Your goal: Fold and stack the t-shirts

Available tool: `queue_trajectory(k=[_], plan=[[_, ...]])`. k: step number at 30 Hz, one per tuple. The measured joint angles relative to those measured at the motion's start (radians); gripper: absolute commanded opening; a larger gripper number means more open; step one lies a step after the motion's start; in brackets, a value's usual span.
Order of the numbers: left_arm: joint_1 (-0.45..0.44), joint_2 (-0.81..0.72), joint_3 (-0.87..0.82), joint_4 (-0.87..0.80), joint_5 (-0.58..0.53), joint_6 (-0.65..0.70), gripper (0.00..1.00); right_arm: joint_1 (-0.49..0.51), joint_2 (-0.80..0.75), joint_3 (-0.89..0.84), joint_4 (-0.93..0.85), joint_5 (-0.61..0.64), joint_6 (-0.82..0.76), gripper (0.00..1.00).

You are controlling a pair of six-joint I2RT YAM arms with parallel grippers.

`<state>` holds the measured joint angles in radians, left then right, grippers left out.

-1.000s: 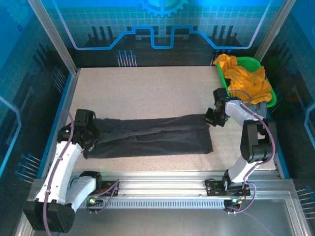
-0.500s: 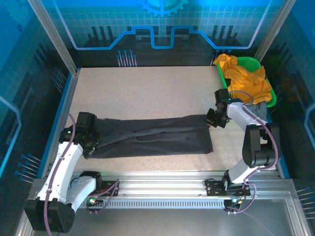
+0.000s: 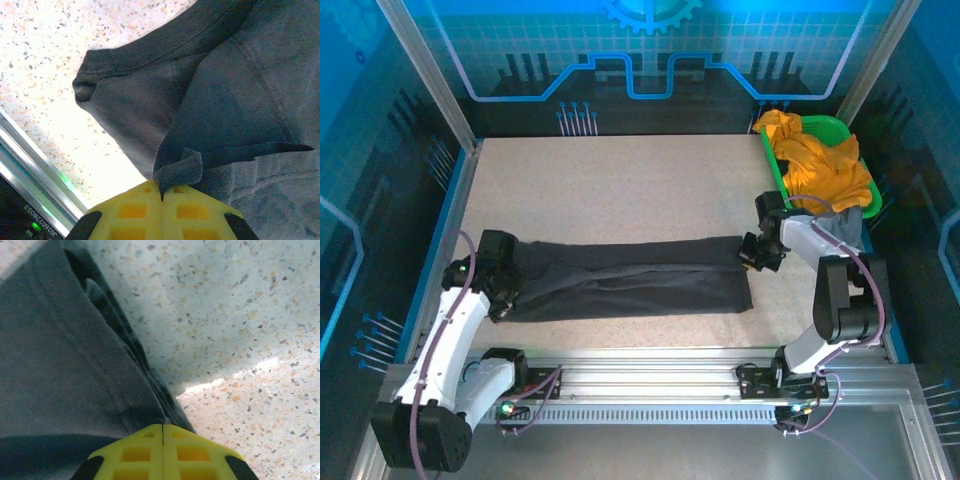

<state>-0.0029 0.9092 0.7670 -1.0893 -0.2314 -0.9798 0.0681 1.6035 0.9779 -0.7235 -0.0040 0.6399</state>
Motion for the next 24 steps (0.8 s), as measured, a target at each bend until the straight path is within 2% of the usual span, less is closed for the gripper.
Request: queue_trajectory(k=[8, 15, 17, 21, 24], plan=[[-0.024, 0.078, -0.05, 0.014, 0.027, -0.043, 0.0, 0.0, 0.02, -0.014, -0.01, 0.023, 0.015, 0.0], [-0.062, 0.082, -0.05, 0.013, 0.029, -0.051, 0.0, 0.001, 0.018, -0.014, -0.02, 0.026, 0.019, 0.0], [-0.077, 0.078, -0.048, 0.003, 0.029, -0.061, 0.0, 0.001, 0.018, -0.014, -0.022, 0.026, 0.019, 0.05], [-0.12, 0.064, -0.016, -0.034, 0.03, -0.08, 0.0, 0.002, 0.017, -0.014, -0.038, 0.035, 0.026, 0.23], [-0.165, 0.052, 0.004, -0.055, 0.034, -0.106, 0.0, 0.004, 0.001, -0.014, -0.052, 0.059, 0.034, 0.26]])
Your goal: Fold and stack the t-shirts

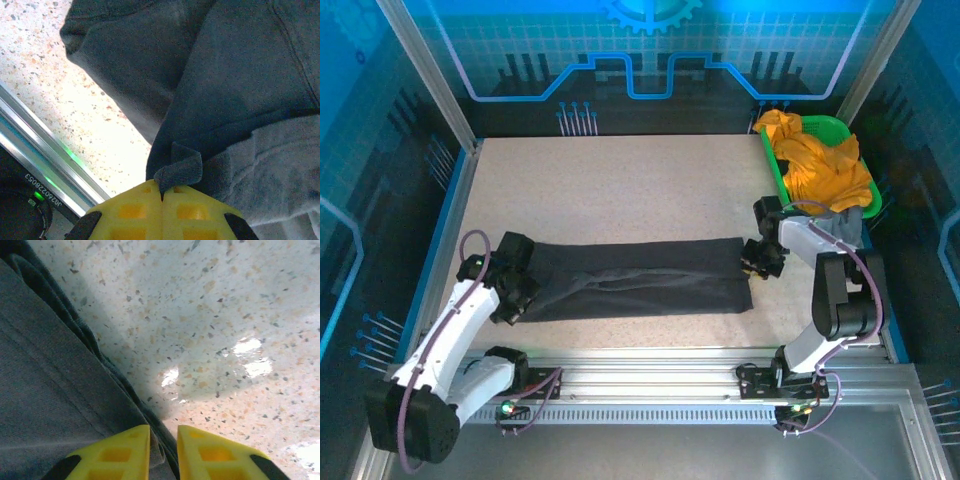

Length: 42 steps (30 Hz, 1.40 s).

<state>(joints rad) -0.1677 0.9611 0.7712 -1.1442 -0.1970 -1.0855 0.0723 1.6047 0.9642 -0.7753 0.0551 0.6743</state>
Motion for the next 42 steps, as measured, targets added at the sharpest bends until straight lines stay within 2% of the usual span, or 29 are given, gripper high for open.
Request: queue_trajectory(k=[4, 9, 15, 16, 17, 18, 19, 22, 23, 27, 31, 34, 37, 42], plan=[[-0.052, -0.014, 0.006, -0.024, 0.003, -0.037, 0.0, 0.013, -0.027, 0.027, -0.024, 0.037, 0.006, 0.29], [-0.058, -0.008, 0.003, -0.017, 0.002, -0.042, 0.0, 0.06, -0.029, 0.08, -0.028, 0.065, 0.006, 0.29], [-0.058, 0.104, -0.017, 0.074, -0.021, -0.039, 0.0, 0.145, -0.028, 0.109, -0.02, 0.058, 0.007, 0.27], [-0.058, 0.126, -0.021, 0.094, -0.024, -0.038, 0.03, 0.152, -0.026, 0.109, -0.017, 0.048, 0.007, 0.27], [-0.058, 0.143, -0.024, 0.109, -0.024, -0.038, 0.1, 0.157, -0.02, 0.109, -0.013, 0.039, 0.008, 0.27], [-0.058, 0.163, -0.026, 0.129, -0.024, -0.036, 0.23, 0.159, -0.012, 0.109, -0.008, 0.033, 0.008, 0.27], [-0.058, 0.177, -0.028, 0.145, -0.024, -0.032, 0.31, 0.162, 0.0, 0.109, -0.001, 0.023, 0.011, 0.27], [-0.054, 0.203, -0.026, 0.179, -0.025, -0.008, 0.47, 0.165, 0.045, 0.114, 0.013, -0.004, 0.015, 0.27], [-0.047, 0.206, -0.018, 0.183, -0.024, 0.006, 0.5, 0.165, 0.061, 0.119, 0.013, -0.011, 0.018, 0.27], [0.07, 0.23, 0.065, 0.221, -0.003, 0.074, 0.57, 0.166, 0.122, 0.157, 0.026, -0.045, 0.026, 0.27], [0.235, 0.295, 0.139, 0.301, 0.038, 0.142, 0.59, 0.171, 0.18, 0.195, 0.03, -0.066, 0.045, 0.28], [0.322, 0.363, 0.178, 0.351, 0.063, 0.18, 0.58, 0.171, 0.227, 0.225, 0.02, -0.063, 0.06, 0.28], [0.372, 0.445, 0.212, 0.4, 0.079, 0.214, 0.54, 0.171, 0.278, 0.264, 0.005, -0.056, 0.071, 0.28], [0.397, 0.633, 0.283, 0.448, 0.097, 0.257, 0.45, 0.167, 0.343, 0.345, -0.063, -0.037, 0.087, 0.28]])
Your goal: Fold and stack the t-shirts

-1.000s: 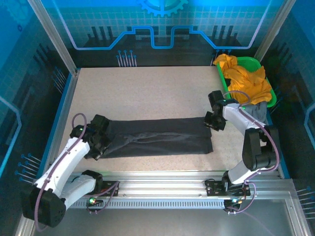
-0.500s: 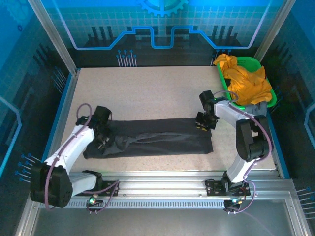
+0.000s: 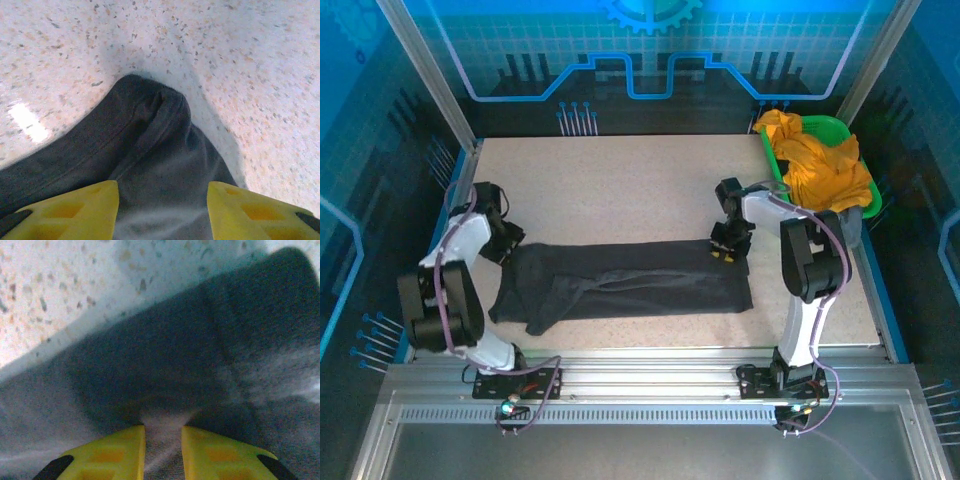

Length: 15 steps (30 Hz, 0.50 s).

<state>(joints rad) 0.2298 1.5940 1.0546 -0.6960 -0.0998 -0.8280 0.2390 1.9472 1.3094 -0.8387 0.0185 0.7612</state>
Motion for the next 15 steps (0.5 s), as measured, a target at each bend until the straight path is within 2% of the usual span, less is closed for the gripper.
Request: queue_trajectory(k=[4, 7, 9, 15], plan=[[0.018, 0.145, 0.048, -0.002, 0.0, 0.022, 0.26, -0.017, 0.054, 0.077, -0.068, 0.0, 0.003, 0.28], [0.044, 0.21, 0.069, -0.006, 0.009, 0.037, 0.17, -0.038, 0.097, 0.14, -0.109, -0.001, 0.002, 0.28], [0.056, 0.254, 0.108, -0.018, 0.037, 0.044, 0.13, -0.051, 0.127, 0.183, -0.137, -0.006, 0.002, 0.28], [0.058, 0.386, 0.29, -0.033, 0.137, 0.05, 0.11, -0.099, 0.234, 0.351, -0.221, -0.032, 0.002, 0.28]])
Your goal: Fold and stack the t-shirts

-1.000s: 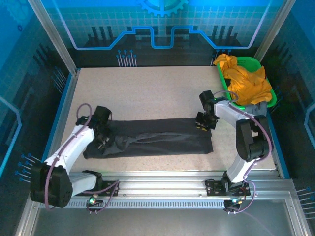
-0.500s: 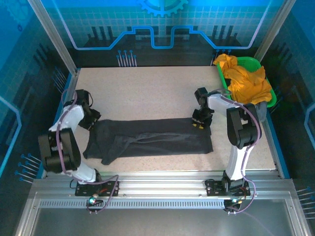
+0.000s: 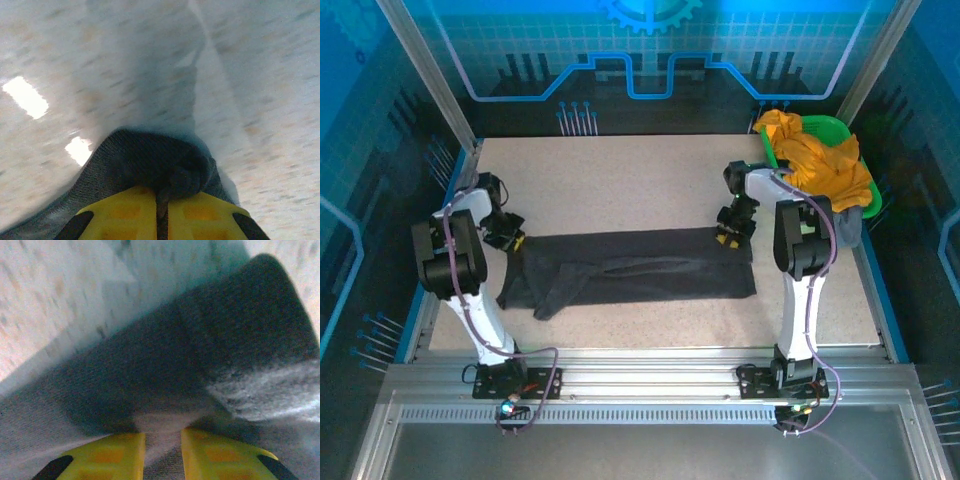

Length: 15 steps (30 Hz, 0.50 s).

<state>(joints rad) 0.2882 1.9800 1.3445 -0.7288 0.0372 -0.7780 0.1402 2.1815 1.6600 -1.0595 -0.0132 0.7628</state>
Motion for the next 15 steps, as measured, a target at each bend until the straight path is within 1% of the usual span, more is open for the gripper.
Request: queue_trajectory(k=[2, 4, 5, 8, 9, 10, 12, 15], plan=[[0.0, 0.046, 0.065, 0.001, 0.03, 0.003, 0.11, -0.02, 0.05, 0.085, -0.022, -0.016, -0.004, 0.28], [0.0, 0.089, 0.13, 0.003, 0.053, 0.011, 0.15, -0.04, 0.11, 0.186, -0.038, -0.045, -0.021, 0.28], [0.0, 0.11, 0.162, 0.002, 0.061, 0.019, 0.21, -0.049, 0.138, 0.238, -0.043, -0.056, -0.032, 0.28], [0.0, 0.133, 0.209, 0.004, 0.064, 0.029, 0.43, -0.061, 0.2, 0.362, -0.037, -0.058, -0.074, 0.32], [0.0, 0.128, 0.213, 0.001, 0.055, 0.031, 0.46, -0.061, 0.203, 0.376, -0.025, -0.052, -0.087, 0.35], [0.0, 0.121, 0.214, 0.002, 0.041, 0.032, 0.48, -0.061, 0.202, 0.379, -0.016, -0.048, -0.099, 0.37], [-0.003, 0.084, 0.205, 0.002, 0.0, 0.046, 0.49, -0.059, 0.18, 0.365, 0.008, -0.045, -0.121, 0.43], [-0.026, -0.052, 0.133, 0.027, -0.041, 0.06, 0.47, -0.044, 0.081, 0.269, 0.066, -0.047, -0.155, 0.47]])
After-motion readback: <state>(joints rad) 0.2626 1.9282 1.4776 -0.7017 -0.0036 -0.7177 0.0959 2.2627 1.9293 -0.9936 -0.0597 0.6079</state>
